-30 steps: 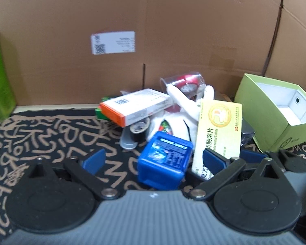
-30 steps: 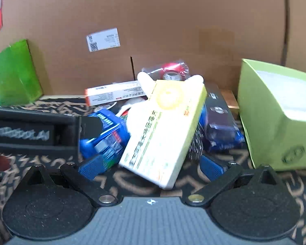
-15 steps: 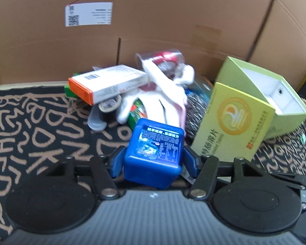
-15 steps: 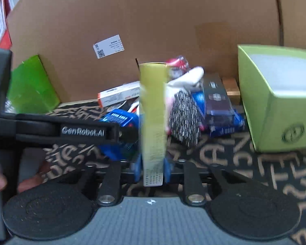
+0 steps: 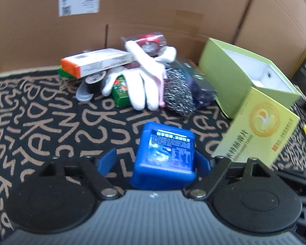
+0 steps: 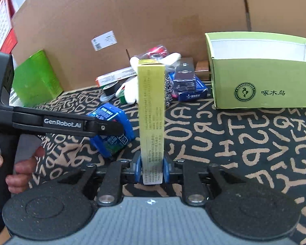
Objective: Organize objects
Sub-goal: 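Grasp the blue square box with left tool while right tool grasps yellow medicine box, then carry both boxes into the green shoebox and open both tools, then withdraw both tools from the green shoebox back to the pile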
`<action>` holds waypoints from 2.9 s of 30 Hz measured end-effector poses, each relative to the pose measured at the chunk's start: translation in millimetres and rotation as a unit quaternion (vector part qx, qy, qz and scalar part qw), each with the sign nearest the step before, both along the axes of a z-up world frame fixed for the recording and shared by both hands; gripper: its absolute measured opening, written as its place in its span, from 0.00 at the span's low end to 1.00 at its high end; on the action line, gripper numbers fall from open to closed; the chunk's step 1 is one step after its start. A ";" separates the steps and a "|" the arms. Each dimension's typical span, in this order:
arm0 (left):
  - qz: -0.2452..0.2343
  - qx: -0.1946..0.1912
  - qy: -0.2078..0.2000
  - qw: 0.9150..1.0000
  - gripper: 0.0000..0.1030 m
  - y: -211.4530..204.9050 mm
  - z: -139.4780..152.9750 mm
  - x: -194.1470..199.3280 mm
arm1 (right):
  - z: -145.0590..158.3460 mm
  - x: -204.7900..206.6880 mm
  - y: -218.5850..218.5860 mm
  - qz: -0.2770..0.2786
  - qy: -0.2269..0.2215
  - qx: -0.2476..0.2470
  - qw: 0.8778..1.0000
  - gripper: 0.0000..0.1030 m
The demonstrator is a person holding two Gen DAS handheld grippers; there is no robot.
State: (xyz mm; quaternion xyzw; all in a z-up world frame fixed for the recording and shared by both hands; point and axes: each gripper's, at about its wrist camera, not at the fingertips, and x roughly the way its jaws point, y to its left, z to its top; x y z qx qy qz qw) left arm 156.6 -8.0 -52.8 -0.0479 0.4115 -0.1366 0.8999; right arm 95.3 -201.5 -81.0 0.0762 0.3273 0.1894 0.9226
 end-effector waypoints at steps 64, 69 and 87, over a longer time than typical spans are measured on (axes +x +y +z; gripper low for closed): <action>-0.113 -0.047 -0.147 0.981 1.00 -215.7 78.0 114.9 | 38.9 158.2 -160.2 -0.151 -0.022 -0.066 0.986 0.70; -0.096 -0.051 -0.164 0.981 1.00 -185.3 104.7 87.0 | 67.7 142.6 -153.0 -0.152 -0.057 -0.047 0.986 0.74; 0.002 0.011 -0.137 0.990 1.00 -56.0 88.1 -26.2 | 69.6 11.8 -85.8 -0.107 -0.171 0.009 0.979 0.86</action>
